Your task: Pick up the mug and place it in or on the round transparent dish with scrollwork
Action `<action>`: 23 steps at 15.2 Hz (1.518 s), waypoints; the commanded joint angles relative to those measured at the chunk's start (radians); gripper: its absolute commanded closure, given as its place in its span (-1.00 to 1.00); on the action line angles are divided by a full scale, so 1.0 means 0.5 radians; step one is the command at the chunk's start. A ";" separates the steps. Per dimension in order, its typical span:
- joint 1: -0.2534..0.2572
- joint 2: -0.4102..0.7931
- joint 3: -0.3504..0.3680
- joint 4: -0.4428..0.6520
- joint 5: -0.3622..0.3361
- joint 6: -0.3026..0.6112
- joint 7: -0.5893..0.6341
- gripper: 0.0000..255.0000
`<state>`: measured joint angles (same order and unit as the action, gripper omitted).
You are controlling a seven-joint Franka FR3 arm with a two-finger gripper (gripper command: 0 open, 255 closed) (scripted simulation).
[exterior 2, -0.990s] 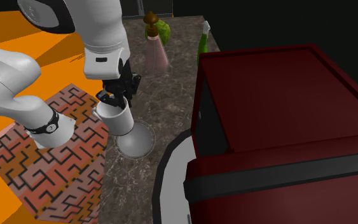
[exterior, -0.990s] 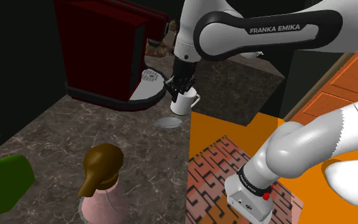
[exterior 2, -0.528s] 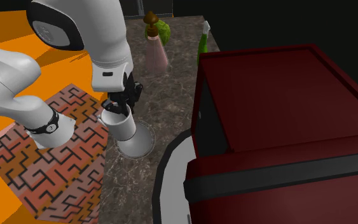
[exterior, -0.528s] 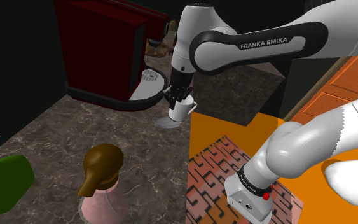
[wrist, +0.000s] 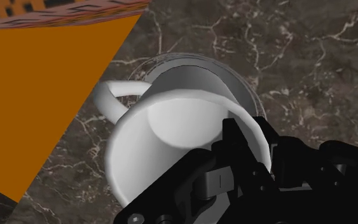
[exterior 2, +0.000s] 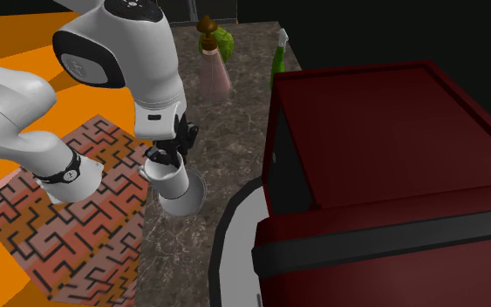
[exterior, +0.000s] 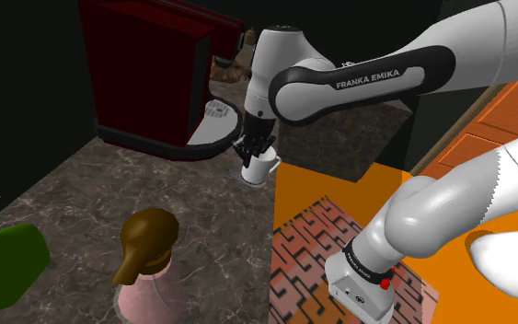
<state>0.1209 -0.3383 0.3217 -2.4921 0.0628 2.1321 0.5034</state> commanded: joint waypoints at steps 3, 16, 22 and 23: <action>-0.001 0.004 0.001 -0.001 -0.001 0.007 0.001 1.00; 0.006 -0.094 -0.022 0.180 0.012 -0.270 -0.015 -1.00; 0.006 -0.094 -0.023 0.180 0.012 -0.270 -0.015 -1.00; 0.006 -0.094 -0.023 0.180 0.012 -0.270 -0.015 -1.00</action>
